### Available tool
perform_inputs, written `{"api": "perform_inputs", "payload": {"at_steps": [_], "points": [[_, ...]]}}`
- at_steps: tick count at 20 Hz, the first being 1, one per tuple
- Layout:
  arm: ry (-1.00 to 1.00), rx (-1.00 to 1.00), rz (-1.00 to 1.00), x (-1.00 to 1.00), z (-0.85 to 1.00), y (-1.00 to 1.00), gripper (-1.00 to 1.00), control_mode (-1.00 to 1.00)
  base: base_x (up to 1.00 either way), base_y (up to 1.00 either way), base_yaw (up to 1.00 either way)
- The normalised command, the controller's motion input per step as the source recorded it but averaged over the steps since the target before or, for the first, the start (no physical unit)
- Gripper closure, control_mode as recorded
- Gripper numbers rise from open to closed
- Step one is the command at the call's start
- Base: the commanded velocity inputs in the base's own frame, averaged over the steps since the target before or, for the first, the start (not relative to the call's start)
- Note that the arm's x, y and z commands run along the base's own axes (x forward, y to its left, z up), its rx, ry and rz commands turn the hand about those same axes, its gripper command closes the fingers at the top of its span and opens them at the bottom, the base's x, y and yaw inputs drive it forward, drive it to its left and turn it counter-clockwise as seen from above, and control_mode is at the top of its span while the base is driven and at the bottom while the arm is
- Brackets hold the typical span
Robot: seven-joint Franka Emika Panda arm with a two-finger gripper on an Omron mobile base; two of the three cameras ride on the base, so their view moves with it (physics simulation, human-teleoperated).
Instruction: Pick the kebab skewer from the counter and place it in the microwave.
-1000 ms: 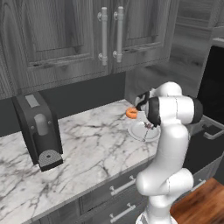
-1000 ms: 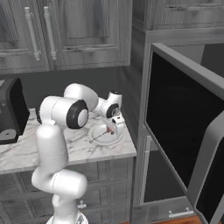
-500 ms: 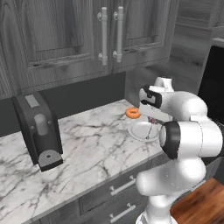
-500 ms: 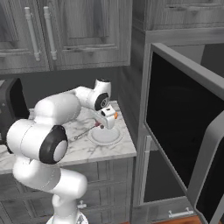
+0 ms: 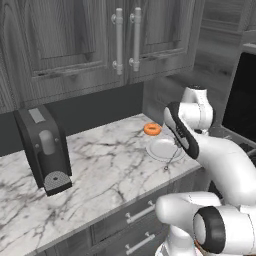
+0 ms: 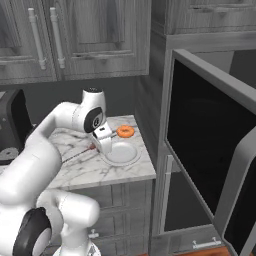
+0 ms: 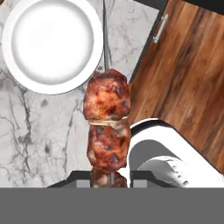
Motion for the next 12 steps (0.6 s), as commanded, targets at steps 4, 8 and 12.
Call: {"api": "perform_inputs", "payload": {"at_steps": [4,8,12], "points": [[-0.03,0.0,-0.02,-1.0,0.56,0.0,1.0,-1.0,0.0,0.0,0.0],[-0.08,-0.05,0.0,-1.0,0.54,0.03,1.0,-1.0,0.0,0.0,0.0],[-0.12,-0.06,0.05,-1.0,0.64,0.08,1.0,-1.0,0.0,0.0,0.0]]}}
